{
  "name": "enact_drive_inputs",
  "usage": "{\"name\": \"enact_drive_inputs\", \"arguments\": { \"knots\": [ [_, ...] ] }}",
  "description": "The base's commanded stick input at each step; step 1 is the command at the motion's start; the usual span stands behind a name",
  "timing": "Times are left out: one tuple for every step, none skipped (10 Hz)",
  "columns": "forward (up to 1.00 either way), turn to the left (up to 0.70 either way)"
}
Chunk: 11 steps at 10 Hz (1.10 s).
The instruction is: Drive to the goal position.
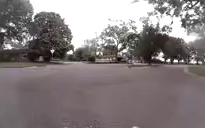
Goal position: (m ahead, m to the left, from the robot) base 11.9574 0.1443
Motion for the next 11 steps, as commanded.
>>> {"name": "enact_drive_inputs", "arguments": {
  "knots": [
    [0.70, 0.00],
    [0.70, 0.00],
    [0.70, 0.00],
    [0.70, 0.00],
    [0.70, 0.00],
    [0.70, 0.00],
    [0.70, 0.00],
    [0.70, 0.00],
    [0.70, 0.00],
    [0.70, 0.00],
    [0.70, 0.00]
  ]
}}
